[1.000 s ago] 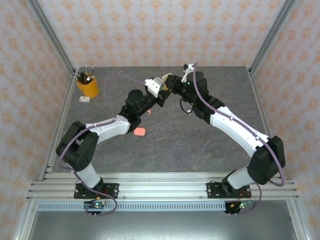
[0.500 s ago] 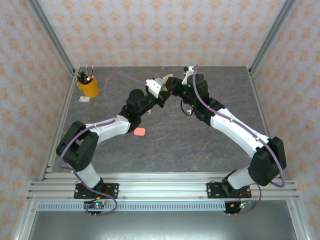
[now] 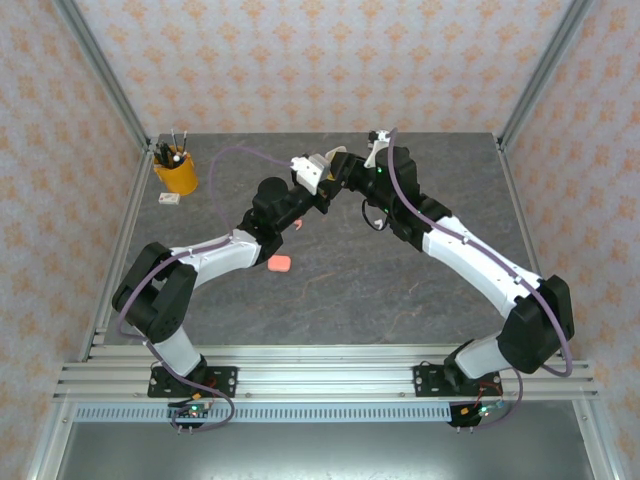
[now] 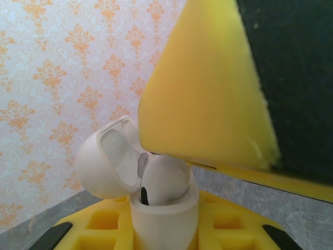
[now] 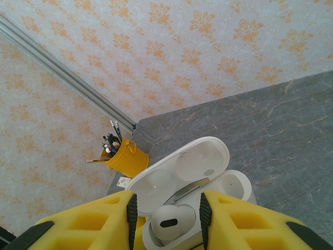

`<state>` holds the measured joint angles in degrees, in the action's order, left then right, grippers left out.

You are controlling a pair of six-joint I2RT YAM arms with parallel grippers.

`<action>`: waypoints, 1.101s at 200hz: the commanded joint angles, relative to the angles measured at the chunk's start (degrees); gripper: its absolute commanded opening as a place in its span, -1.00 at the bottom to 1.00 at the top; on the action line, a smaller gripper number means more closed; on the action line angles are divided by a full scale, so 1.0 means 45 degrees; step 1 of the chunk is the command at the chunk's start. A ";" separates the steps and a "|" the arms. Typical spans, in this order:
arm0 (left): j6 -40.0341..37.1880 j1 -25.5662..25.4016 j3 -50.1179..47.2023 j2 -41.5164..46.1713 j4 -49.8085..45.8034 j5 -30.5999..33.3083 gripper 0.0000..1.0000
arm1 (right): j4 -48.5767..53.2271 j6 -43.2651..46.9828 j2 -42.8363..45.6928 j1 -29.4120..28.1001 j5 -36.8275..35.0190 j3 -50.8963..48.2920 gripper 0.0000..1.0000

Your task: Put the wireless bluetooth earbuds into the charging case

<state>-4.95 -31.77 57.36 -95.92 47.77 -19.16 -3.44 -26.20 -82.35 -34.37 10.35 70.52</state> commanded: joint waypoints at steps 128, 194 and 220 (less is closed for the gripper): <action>0.0036 0.0030 -0.1163 0.1765 0.0648 0.0243 -1.00 | 0.5676 -0.2307 0.0653 0.3645 0.0331 0.1243 0.23; -0.0248 0.0051 -0.1585 0.2513 0.0278 0.0388 -1.00 | 1.0871 -0.1333 -0.3554 0.3704 0.0301 0.4157 0.29; -0.0218 0.0069 -0.1755 0.2699 0.0351 0.0395 -1.00 | 1.2441 -0.1203 -0.5206 0.3696 -0.0093 0.5168 0.31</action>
<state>-4.62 -31.77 50.37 -85.82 48.38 -18.61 40.12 -33.32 -101.19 -17.85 11.92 89.32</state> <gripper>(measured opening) 0.225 0.652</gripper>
